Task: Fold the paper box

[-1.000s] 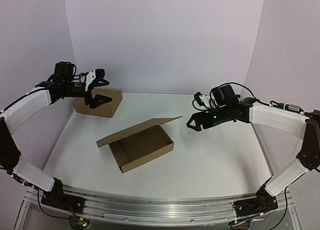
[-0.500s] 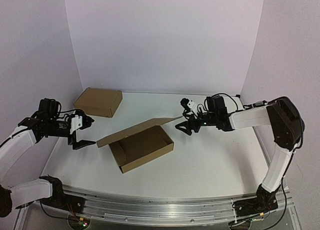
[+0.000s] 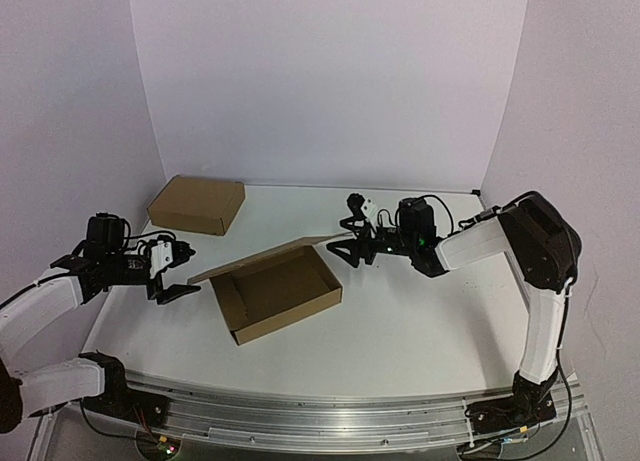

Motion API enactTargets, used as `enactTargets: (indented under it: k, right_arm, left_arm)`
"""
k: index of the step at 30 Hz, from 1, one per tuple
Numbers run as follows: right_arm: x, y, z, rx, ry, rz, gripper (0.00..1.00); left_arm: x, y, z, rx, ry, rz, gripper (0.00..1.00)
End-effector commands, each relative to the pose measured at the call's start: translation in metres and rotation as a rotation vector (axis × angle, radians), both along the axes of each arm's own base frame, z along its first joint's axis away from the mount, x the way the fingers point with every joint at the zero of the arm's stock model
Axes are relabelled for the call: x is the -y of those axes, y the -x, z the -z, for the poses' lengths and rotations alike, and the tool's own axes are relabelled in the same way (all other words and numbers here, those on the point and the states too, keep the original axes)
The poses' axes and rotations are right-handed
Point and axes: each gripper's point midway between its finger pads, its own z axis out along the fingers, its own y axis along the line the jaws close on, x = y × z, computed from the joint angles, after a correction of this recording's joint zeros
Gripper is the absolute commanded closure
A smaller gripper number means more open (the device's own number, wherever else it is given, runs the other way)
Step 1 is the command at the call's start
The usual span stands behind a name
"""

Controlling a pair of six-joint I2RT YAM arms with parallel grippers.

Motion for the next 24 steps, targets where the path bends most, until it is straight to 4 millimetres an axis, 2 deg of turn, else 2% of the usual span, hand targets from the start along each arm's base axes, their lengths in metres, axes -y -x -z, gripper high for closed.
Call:
enactTargets:
  k: [1, 3, 5, 6, 9, 11, 15, 19, 24]
  right_arm:
    - [-0.018, 0.002, -0.025, 0.044, -0.082, -0.005, 0.2]
    - [-0.028, 0.008, -0.023, 0.047, -0.08, -0.007, 0.24]
    - [-0.033, 0.008, -0.021, 0.046, -0.079, 0.036, 0.38]
    - [-0.033, 0.005, -0.021, 0.043, -0.085, 0.075, 0.47]
    - [-0.032, -0.004, -0.021, 0.024, -0.102, 0.187, 0.6]
    - [-0.035, -0.005, -0.022, 0.027, -0.102, 0.236, 0.63]
    - [-0.033, -0.011, -0.022, 0.03, -0.102, 0.337, 0.65]
    - [-0.016, -0.026, -0.015, -0.011, -0.08, 0.477, 0.72]
    - [-0.011, -0.026, -0.023, -0.124, -0.125, 0.524, 0.81]
  left_arm:
    - [0.011, -0.013, -0.009, 0.021, 0.053, -0.028, 0.4]
    - [0.016, -0.015, -0.006, 0.015, 0.057, -0.034, 0.45]
    - [0.018, -0.027, -0.009, 0.032, 0.071, -0.082, 0.52]
    - [0.017, -0.035, -0.011, 0.024, 0.084, -0.128, 0.56]
    - [0.012, -0.066, -0.023, -0.022, 0.149, -0.299, 0.65]
    - [0.009, -0.083, -0.03, -0.062, 0.182, -0.392, 0.71]
    - [0.002, -0.103, -0.032, -0.099, 0.215, -0.509, 0.73]
    - [0.001, -0.106, -0.032, -0.14, 0.237, -0.541, 0.8]
    - [0.007, -0.11, -0.04, -0.237, 0.294, -0.557, 0.91]
